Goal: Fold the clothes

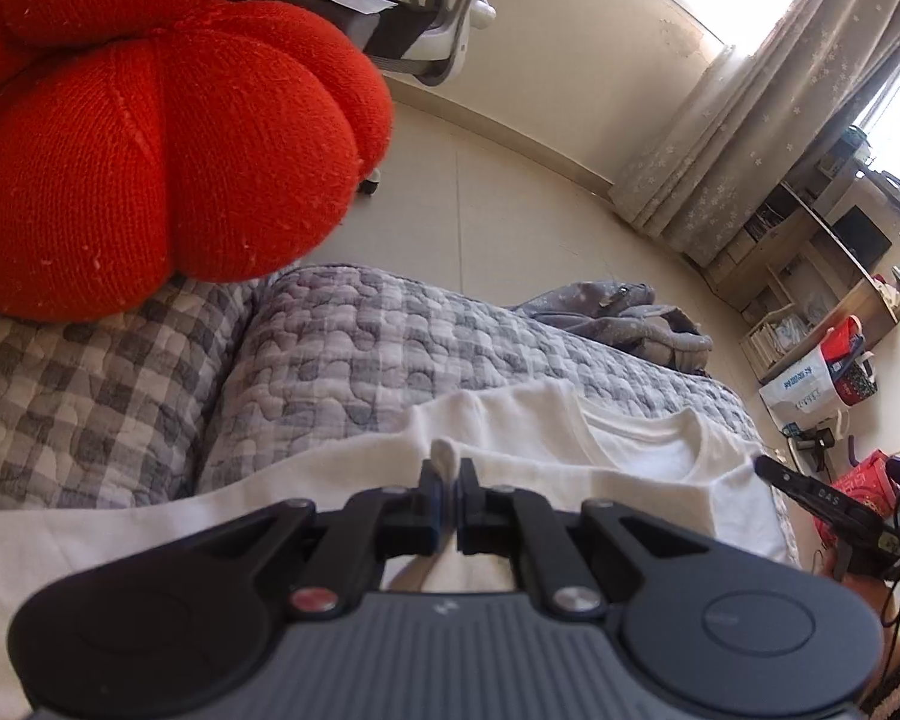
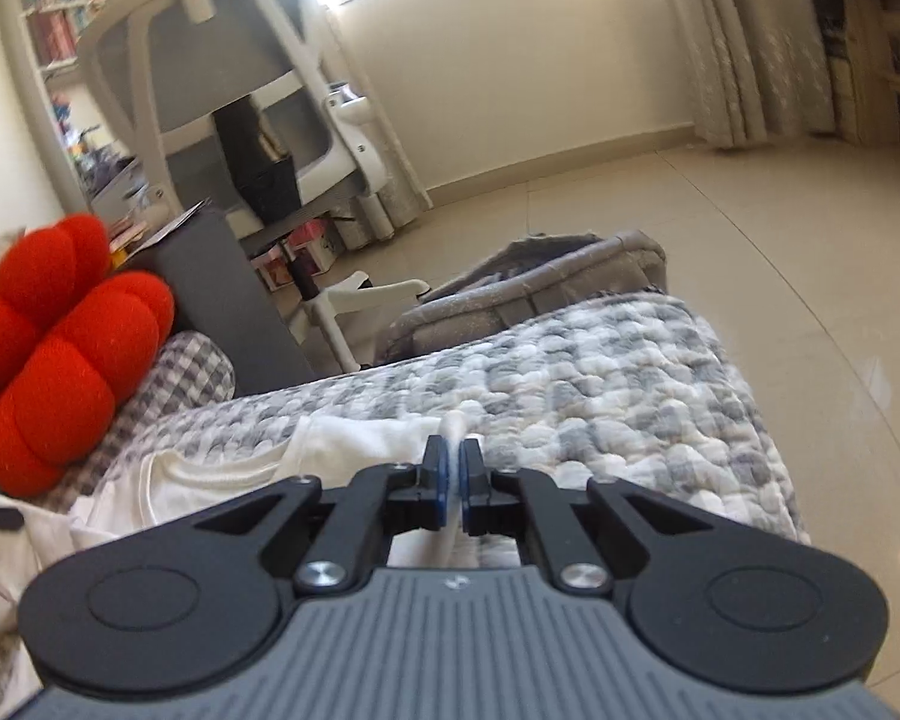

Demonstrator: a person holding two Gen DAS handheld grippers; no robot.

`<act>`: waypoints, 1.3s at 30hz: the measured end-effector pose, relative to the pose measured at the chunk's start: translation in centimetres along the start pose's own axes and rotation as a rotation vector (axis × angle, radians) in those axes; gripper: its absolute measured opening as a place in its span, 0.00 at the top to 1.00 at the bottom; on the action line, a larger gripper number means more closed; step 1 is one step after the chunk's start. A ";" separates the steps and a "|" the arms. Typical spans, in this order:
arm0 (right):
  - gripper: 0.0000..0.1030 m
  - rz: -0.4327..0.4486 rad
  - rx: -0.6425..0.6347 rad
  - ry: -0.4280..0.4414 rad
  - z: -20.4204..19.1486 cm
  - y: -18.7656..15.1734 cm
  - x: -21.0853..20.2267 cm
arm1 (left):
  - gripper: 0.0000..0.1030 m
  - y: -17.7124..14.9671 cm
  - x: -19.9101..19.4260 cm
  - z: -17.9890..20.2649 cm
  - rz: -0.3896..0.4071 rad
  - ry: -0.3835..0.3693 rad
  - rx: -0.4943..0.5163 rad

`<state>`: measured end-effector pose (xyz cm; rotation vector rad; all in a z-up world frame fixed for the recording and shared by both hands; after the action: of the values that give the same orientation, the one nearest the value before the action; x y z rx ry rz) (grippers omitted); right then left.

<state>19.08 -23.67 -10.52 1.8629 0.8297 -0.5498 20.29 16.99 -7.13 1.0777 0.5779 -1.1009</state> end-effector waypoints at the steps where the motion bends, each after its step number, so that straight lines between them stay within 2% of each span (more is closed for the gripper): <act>1: 0.97 -0.002 0.046 0.014 0.9 0.0 0.1 | 0.96 0.3 0.4 -0.6 -0.002 0.008 -0.016; 2: 1.00 -0.001 0.082 0.016 1.7 0.0 0.1 | 0.96 0.6 1.0 -1.2 -0.012 0.008 -0.033; 5: 1.00 0.002 0.116 0.018 2.6 0.0 -0.3 | 0.96 0.7 3.2 -2.8 -0.056 0.033 -0.076; 7: 0.99 -0.007 0.114 0.028 2.5 0.0 -0.7 | 0.95 0.5 4.0 -3.1 -0.057 0.005 -0.106; 9: 0.90 -0.019 0.088 0.028 1.7 0.0 -1.3 | 0.94 0.4 3.9 -3.2 -0.047 -0.029 -0.133; 10: 0.89 -0.024 0.076 0.030 1.3 0.0 -1.6 | 0.87 0.3 3.8 -3.3 -0.044 -0.045 -0.146; 12: 0.86 -0.028 0.051 0.045 0.3 0.1 -2.1 | 0.84 0.2 3.6 -3.2 -0.039 -0.063 -0.160; 14: 0.72 -0.025 0.027 0.042 -0.6 0.1 -2.1 | 0.84 0.0 3.3 -3.1 -0.037 -0.058 -0.160; 15: 0.57 -0.022 0.015 0.037 -1.0 0.1 -2.1 | 0.84 0.0 3.2 -3.0 -0.035 -0.057 -0.159; 16: 0.53 -0.024 0.001 0.031 -1.5 0.0 -1.9 | 0.84 -0.1 3.1 -2.9 -0.033 -0.055 -0.158; 18: 0.53 -0.044 -0.028 0.014 -2.3 -0.3 -1.1 | 0.85 -0.2 3.1 -2.7 -0.032 -0.046 -0.157; 19: 0.56 -0.050 -0.043 0.005 -2.7 -0.4 -0.7 | 0.85 -0.3 3.1 -2.6 -0.032 -0.041 -0.157; 20: 0.68 -0.052 -0.059 -0.006 -2.9 -0.5 -0.4 | 0.85 -0.3 3.1 -2.5 -0.031 -0.036 -0.156; 21: 0.95 -0.045 -0.068 -0.010 -3.0 -0.5 -0.4 | 0.87 -0.3 3.0 -2.3 -0.028 -0.031 -0.151; 22: 0.95 -0.023 -0.063 0.001 -3.0 -0.3 -0.7 | 0.96 -0.3 2.9 -2.1 -0.024 -0.029 -0.146; 24: 0.96 0.020 -0.048 0.002 -2.2 0.5 -1.5 | 0.96 -0.3 2.5 -1.4 -0.003 -0.057 -0.135; 26: 0.96 0.014 -0.020 -0.007 -0.7 1.1 -1.4 | 0.96 -0.2 2.4 -0.7 0.004 -0.089 -0.130; 29: 0.95 -0.055 0.020 -0.005 1.2 0.3 0.3 | 0.96 -0.3 3.4 -0.5 -0.007 -0.062 -0.125; 30: 0.95 -0.049 0.022 0.002 1.3 0.0 0.2 | 0.96 -0.4 3.7 -0.5 -0.013 -0.052 -0.126; 32: 0.87 -0.036 0.038 0.017 1.2 -0.2 -0.6 | 0.96 -0.5 4.4 -0.6 -0.024 -0.031 -0.127; 33: 0.80 -0.032 0.036 0.020 1.1 -0.3 -1.2 | 0.96 -0.6 4.7 -0.6 -0.028 -0.023 -0.129; 35: 0.78 -0.031 -0.023 0.010 0.4 -0.7 -2.6 | 0.95 -0.7 4.7 -0.6 -0.027 -0.026 -0.133; 37: 0.61 -0.032 -0.110 -0.013 -0.6 -1.7 -4.1 | 0.95 -0.9 4.6 -0.6 -0.025 -0.030 -0.137; 39: 0.56 -0.023 -0.184 -0.036 -1.6 -3.2 -5.6 | 0.95 -1.0 4.5 -0.5 -0.024 -0.033 -0.141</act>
<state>12.97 -22.99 -7.90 1.6733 0.8497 -0.5018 21.20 15.53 -11.43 0.9316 0.6340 -1.0806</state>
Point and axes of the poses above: each gripper's, at about its wrist camera, not at the fingertips, and x roughly the way its jaws point, z to its right, y to its top, the point moved 9 cm from there along x, roughly the way its jaws point, and after that the axes turned 15 degrees about -z, right-handed, at the moved point
